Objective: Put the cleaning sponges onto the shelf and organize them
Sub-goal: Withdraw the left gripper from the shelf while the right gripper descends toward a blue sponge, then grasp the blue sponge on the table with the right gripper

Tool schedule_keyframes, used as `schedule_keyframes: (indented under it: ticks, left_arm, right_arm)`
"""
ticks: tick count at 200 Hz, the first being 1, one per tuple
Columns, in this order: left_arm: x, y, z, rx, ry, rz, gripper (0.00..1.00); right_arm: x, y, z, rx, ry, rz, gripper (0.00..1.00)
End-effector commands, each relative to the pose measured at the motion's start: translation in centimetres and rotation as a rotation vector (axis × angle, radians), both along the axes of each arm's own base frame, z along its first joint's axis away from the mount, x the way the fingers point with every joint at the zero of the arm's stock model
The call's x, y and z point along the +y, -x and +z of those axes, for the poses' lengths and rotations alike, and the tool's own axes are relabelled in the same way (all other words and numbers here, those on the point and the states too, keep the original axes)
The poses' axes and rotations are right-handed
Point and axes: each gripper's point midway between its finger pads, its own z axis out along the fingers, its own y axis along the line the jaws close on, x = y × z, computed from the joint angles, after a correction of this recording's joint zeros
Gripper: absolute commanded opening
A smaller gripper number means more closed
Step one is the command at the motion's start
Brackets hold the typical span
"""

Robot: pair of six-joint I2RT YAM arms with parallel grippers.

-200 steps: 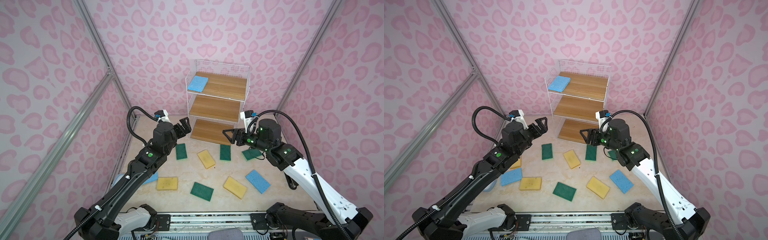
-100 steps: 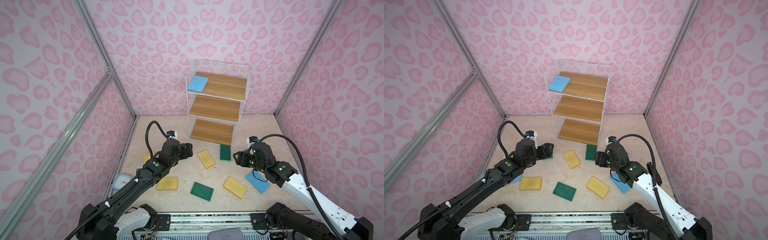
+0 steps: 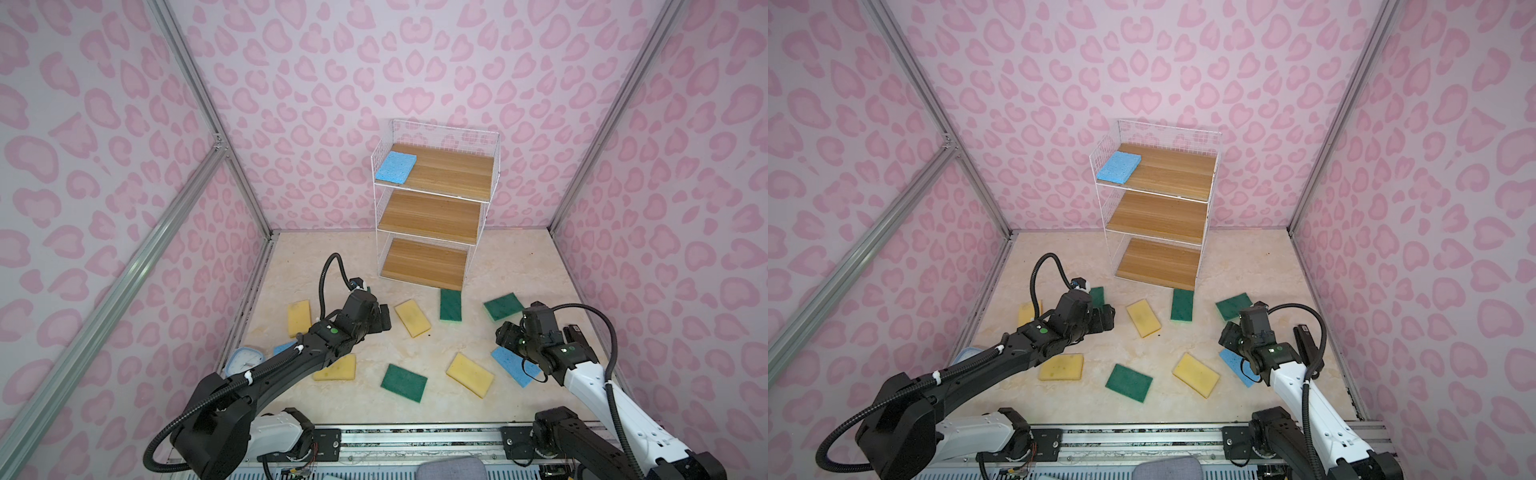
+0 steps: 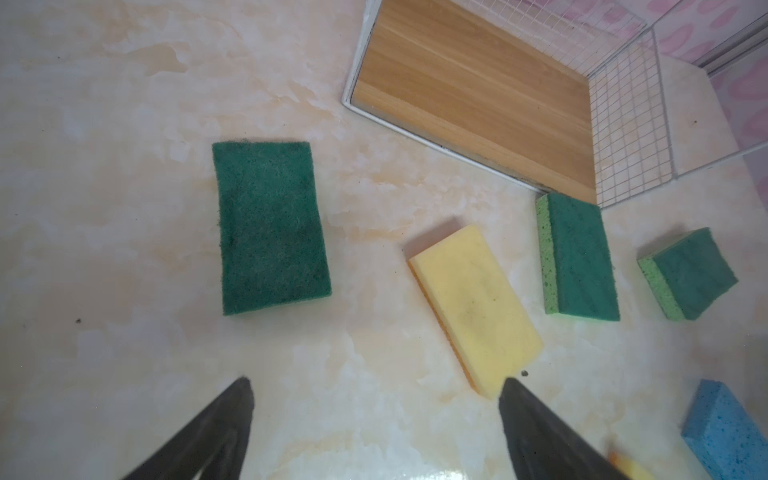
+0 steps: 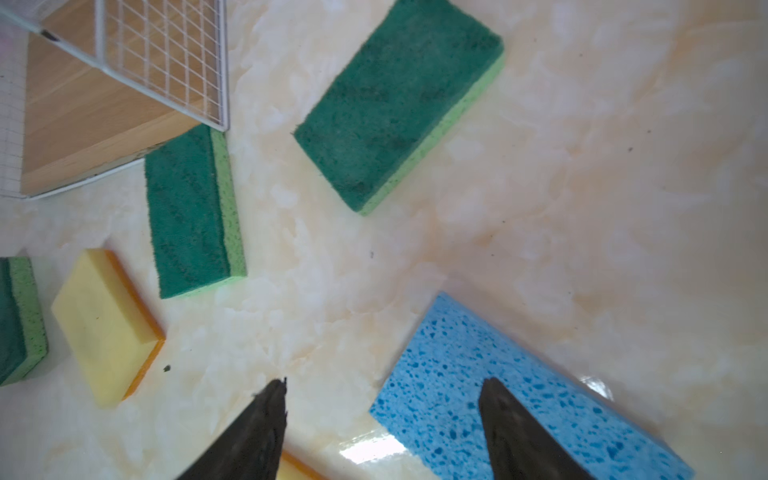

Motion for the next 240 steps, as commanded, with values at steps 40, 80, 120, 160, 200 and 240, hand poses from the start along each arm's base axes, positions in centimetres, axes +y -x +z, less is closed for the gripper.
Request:
schedule_keyframes:
  ticks: [40,80,120,160,200,240]
  left_arm:
    - [-1.5,-1.0,-0.9,-0.001,0.038,-0.02,0.94]
    - [-2.4,-1.5,-0.7,0.008,0.055,-0.035,0.93]
    - [-2.7,-1.7,-0.7,0.013,0.06,-0.035,0.93]
    - [-2.5,-1.2,-0.3,0.016,0.067,-0.038,0.93]
    - [-1.8,-0.5,-0.5,0.016,0.048,-0.041,0.93]
    - [-2.0,-0.3,0.2,0.014,0.049,-0.064,0.93]
  right_arm:
    - [-1.5,0.0,-2.6,0.003,-0.052,-0.11,0.76]
    - [-1.6,0.2,-4.8,0.04,-0.096,-0.14,0.76]
    - [0.0,-0.3,-6.2,0.092,-0.164,-0.083,0.75]
    - [0.8,-0.4,-7.1,0.116,-0.192,-0.053,0.67]
    - [1.4,-1.0,-6.7,0.108,-0.169,-0.01,0.53]
    - [3.1,-2.0,-5.5,0.081,-0.14,0.06,0.28]
